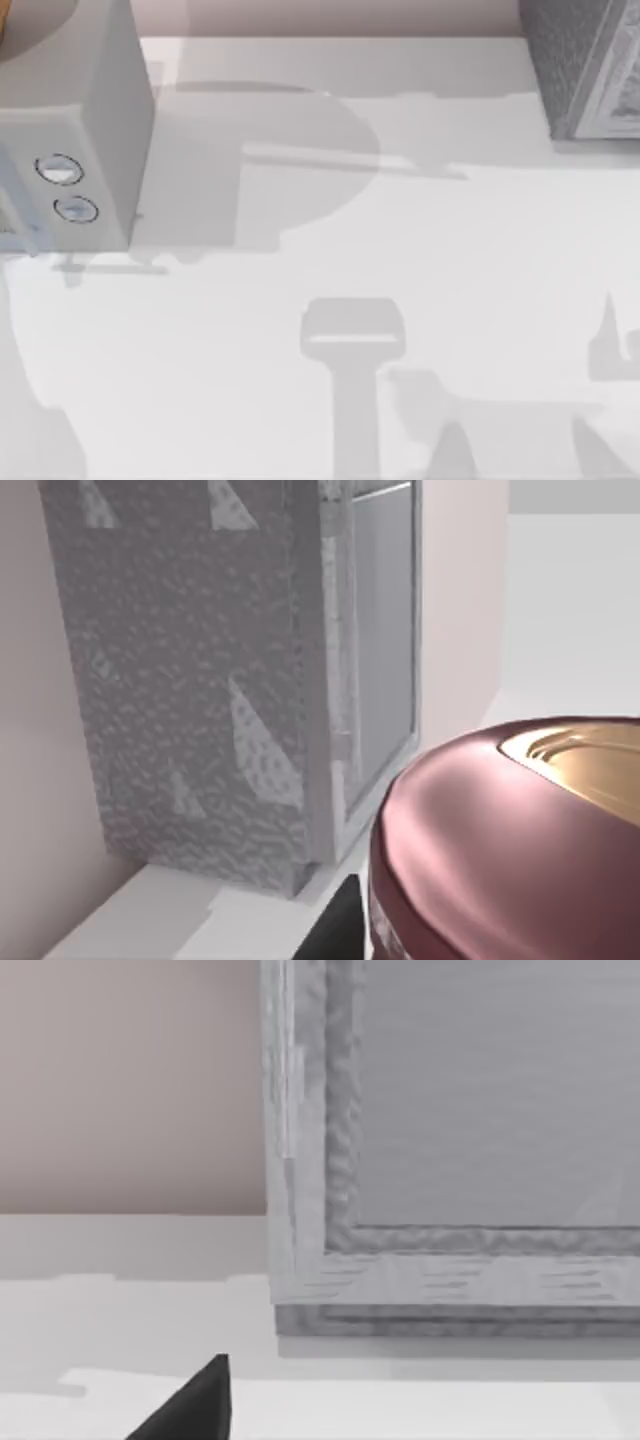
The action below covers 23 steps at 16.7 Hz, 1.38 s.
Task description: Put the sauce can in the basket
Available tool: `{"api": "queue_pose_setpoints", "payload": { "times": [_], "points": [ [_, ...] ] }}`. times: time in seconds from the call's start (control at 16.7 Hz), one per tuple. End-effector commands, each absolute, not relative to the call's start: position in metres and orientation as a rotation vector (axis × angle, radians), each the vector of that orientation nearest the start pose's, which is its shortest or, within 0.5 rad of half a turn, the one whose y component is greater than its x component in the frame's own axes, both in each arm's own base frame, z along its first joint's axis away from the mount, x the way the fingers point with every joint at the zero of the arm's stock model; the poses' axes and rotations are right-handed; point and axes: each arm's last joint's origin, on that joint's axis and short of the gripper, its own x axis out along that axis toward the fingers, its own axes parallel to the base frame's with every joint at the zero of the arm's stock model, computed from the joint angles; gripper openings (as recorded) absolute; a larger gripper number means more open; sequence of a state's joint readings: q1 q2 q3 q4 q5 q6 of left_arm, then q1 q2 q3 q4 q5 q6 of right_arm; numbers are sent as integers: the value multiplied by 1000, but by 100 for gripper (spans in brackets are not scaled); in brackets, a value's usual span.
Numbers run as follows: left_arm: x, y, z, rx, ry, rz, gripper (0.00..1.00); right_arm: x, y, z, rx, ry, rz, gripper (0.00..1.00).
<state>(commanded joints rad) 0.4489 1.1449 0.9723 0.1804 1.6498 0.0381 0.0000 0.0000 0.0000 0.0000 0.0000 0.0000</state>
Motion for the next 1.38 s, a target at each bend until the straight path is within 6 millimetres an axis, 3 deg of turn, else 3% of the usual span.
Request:
{"api": "queue_pose_setpoints", "payload": {
  "times": [0.18,0.36,0.72,1.02,1.38],
  "points": [
    [266,108,389,38,-45,-1133,0,106,-1,160,0,0,0,100],
    [307,143,407,32,-39,-1062,0,106,-1,160,0,0,0,100],
    [371,204,409,10,-7,-916,0,106,-1,160,0,0,0,100],
    [393,231,401,5,8,-855,0,106,-1,160,0,0,0,100],
    [396,230,400,4,9,-858,0,106,-1,160,0,0,0,100]
  ]
}}
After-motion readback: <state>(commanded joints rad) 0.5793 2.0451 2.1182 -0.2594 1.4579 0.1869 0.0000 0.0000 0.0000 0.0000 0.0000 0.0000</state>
